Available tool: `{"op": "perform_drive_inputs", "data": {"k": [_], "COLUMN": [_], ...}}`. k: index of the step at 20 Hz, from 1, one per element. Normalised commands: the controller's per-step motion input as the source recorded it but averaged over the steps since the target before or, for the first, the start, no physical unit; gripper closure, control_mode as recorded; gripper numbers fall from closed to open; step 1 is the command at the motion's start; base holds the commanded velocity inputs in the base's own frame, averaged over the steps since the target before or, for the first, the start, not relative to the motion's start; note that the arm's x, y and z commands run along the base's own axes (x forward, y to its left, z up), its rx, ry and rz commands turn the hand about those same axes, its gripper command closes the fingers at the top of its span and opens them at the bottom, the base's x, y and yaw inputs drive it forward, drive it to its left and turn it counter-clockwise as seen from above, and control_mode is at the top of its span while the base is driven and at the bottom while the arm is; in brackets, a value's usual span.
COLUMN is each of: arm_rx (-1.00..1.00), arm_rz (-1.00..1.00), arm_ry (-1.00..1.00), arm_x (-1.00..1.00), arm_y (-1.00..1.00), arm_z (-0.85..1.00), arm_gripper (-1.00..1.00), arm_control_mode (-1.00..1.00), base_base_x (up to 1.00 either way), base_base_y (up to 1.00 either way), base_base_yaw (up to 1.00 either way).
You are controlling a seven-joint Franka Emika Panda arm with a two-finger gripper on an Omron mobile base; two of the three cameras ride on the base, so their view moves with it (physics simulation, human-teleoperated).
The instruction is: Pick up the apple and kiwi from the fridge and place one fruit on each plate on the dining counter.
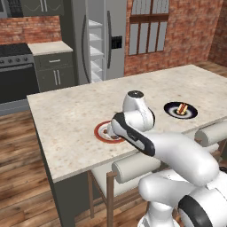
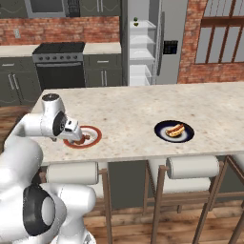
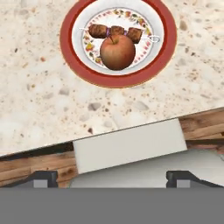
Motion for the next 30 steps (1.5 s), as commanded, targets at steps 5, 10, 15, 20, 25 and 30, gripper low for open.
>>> {"op": "perform_drive_inputs", "data": {"k": [5, 10, 15, 20, 25, 30], "arm_rx": [-0.01, 0.0, 0.15, 0.03, -0.07, -0.01], "arm_rz": [0.0, 0.0, 0.0, 0.01, 0.01, -0.01], "arm_ry": [0.0, -0.02, -0.08, -0.08, 0.0, -0.01], "arm_x": [-0.72, -1.0, -0.88, -0.82, -0.32, 0.0], "arm_y": [-0.17, -0.26, -0.58, -0.21, -0.01, -0.01], "arm_z": [0.98, 0.7, 0.13, 0.32, 0.37, -0.01], "arm_gripper": [-1.0, -1.0, -1.0, -1.0, -1.0, -1.0], "arm_control_mode": [-1.0, -1.0, -1.0, -1.0, -1.0, -1.0], "base_base_x": [0.0, 0.0, 0.0, 0.0, 0.0, 0.0], "base_base_y": [0.0, 0.0, 0.0, 0.0, 0.0, 0.0], "base_base_yaw": [0.0, 0.0, 0.0, 0.0, 0.0, 0.0]}}
